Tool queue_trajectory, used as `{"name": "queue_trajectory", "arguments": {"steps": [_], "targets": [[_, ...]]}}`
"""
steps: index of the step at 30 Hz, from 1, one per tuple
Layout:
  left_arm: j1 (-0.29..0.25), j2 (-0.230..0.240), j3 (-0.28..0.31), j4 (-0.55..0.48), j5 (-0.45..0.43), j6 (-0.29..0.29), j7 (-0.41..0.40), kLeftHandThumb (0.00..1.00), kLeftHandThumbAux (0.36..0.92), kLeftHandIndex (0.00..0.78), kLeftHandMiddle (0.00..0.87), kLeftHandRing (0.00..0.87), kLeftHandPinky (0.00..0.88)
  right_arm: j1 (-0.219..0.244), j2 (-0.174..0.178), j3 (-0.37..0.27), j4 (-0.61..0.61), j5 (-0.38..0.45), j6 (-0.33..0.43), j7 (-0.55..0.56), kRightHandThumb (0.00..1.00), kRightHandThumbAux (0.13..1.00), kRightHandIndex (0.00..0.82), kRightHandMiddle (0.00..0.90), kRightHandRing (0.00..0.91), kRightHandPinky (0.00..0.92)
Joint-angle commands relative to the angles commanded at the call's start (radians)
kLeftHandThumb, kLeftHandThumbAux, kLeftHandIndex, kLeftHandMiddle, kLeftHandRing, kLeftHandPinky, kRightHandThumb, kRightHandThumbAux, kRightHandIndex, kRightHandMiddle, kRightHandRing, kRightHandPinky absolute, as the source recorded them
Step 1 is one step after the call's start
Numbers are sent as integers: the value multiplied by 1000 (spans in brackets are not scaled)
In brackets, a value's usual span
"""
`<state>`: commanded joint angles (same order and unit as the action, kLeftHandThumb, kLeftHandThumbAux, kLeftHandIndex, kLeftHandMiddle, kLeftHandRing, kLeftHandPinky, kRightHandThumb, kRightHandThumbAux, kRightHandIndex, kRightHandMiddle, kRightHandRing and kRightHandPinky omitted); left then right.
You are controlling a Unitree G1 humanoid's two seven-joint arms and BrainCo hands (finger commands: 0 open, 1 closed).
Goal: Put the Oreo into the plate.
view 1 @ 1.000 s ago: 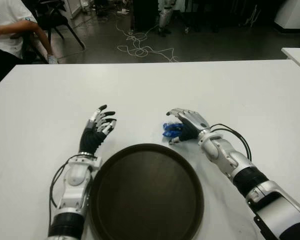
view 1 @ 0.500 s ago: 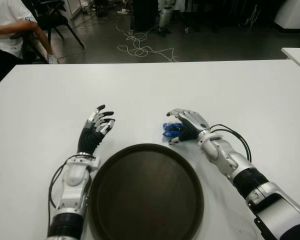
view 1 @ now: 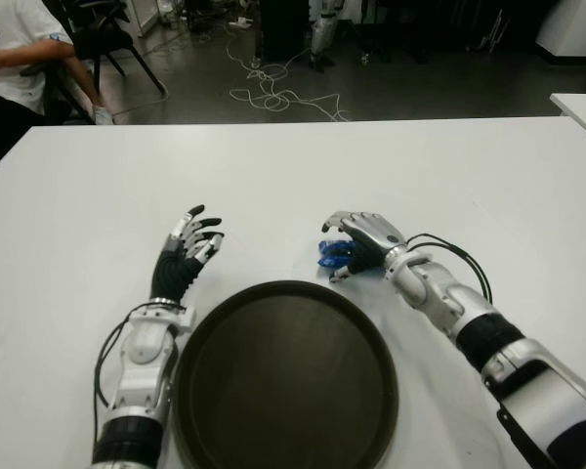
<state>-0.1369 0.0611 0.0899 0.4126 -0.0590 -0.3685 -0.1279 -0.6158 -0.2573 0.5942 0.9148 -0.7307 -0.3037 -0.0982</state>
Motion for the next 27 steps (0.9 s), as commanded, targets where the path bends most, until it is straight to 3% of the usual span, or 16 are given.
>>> {"name": "queue_trajectory", "arguments": {"steps": [8,13,27], "targets": [[8,3,-3,-17,7,10,-1,422,594,109,253,279,316,-54,25,-19,156,43,-73,3,0,851,327,345,333,322],[9,4,-1,-17,5,8,-5,412,587,116,262,287,311,-64,31,-31,191,72,-116,8,0,876,387,397,387,379],[12,0,1,-21,9,8,2,421,597,116,263,291,320,-77,36,-36,220,98,-183,9,0,871,430,461,448,411]]}}
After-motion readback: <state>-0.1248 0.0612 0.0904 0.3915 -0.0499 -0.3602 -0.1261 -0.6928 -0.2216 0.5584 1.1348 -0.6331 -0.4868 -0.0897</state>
